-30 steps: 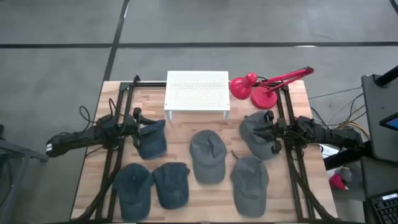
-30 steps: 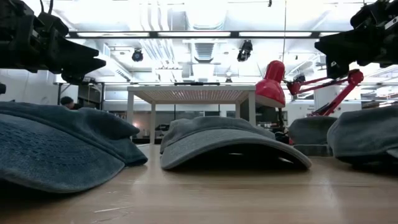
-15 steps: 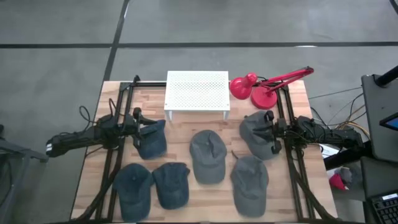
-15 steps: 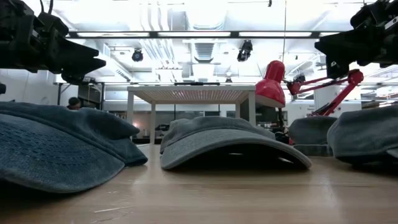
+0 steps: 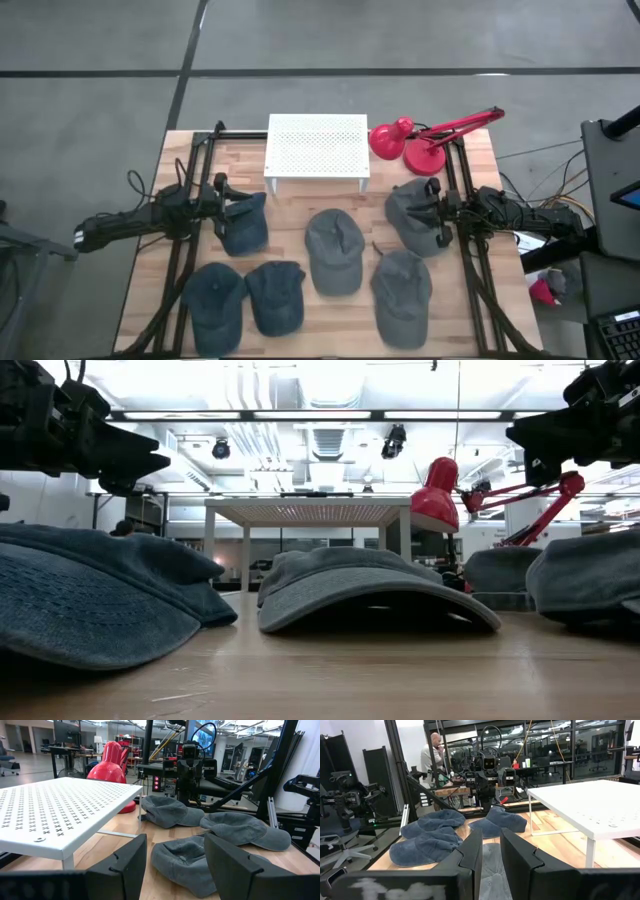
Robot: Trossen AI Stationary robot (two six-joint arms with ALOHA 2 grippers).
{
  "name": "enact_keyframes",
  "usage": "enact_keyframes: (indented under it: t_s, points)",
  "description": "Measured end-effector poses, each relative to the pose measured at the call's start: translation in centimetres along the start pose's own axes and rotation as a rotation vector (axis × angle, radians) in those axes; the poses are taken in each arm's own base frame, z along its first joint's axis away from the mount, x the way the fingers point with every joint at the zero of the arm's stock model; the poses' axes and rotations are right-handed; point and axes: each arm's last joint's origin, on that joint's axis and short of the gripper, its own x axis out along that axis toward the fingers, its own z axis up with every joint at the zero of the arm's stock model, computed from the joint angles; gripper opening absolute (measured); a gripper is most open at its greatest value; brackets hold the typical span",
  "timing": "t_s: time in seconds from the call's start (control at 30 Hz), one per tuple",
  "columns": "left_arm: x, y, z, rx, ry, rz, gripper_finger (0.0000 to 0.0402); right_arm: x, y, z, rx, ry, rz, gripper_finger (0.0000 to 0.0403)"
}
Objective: Pick & Place hat
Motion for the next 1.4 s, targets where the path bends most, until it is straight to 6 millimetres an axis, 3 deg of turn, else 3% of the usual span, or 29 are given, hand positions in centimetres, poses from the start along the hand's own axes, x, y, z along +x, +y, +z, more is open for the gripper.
enact_keyframes:
  t_s: [1.27, 1.4]
  points:
    - [0.00, 0.01, 0.00, 0.000, -0.001, 0.004, 0.0202, 0.00, 0.00, 0.00, -0.007, -0.001, 0.000, 0.0063]
    - [0.01, 0.03, 0.17, -0.076, -0.025, 0.011, 0.0201, 0.00, 0.00, 0.01, -0.007, -0.001, 0.000, 0.0063]
